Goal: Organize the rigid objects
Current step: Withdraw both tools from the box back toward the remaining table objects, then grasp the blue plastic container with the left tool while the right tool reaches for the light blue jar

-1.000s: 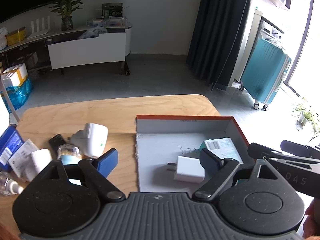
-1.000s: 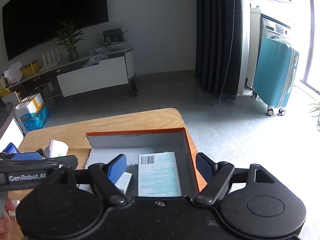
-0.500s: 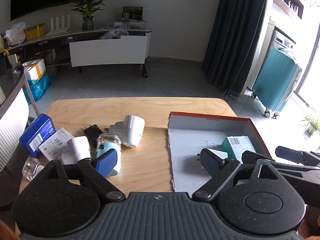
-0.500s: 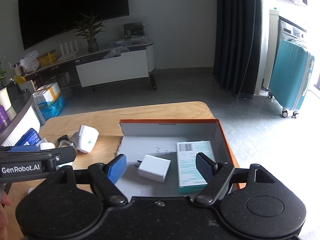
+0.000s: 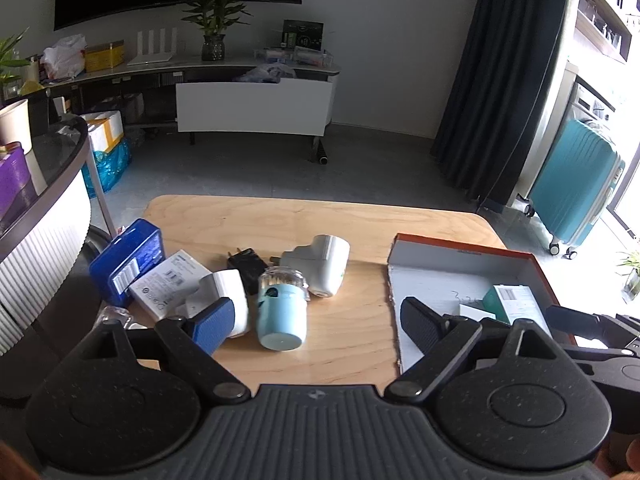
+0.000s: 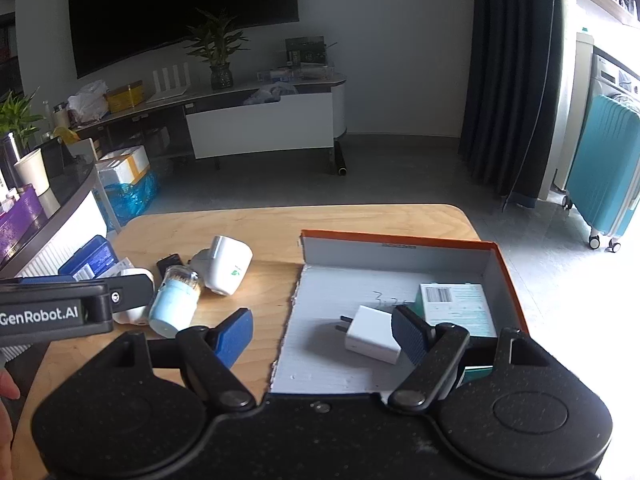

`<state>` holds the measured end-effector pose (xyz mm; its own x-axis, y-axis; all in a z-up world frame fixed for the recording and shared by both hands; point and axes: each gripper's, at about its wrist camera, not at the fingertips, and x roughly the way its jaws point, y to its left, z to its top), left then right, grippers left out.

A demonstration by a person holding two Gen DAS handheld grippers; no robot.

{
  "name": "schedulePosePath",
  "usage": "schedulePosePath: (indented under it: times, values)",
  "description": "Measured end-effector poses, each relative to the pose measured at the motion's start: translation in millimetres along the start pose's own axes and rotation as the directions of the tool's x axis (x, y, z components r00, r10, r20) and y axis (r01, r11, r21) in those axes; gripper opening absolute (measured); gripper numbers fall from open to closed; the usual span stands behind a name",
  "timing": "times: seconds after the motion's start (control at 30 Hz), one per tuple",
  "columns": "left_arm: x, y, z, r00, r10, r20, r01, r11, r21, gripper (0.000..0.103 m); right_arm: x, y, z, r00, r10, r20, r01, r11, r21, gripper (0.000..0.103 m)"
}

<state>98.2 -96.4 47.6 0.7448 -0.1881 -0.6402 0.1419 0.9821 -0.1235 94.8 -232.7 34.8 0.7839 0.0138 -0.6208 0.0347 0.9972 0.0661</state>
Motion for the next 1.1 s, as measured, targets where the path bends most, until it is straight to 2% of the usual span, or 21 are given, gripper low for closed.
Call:
schedulePosePath:
  times: [1.1]
  values:
    - [-7.8,89.1,-15.8,0.997,0.076,-0.017,-0.077,0.991,-0.113,0.092,30.2,81.8,-5.3,0.994,0.095,-0.060,-0.101,0.990,-0.103,0.090]
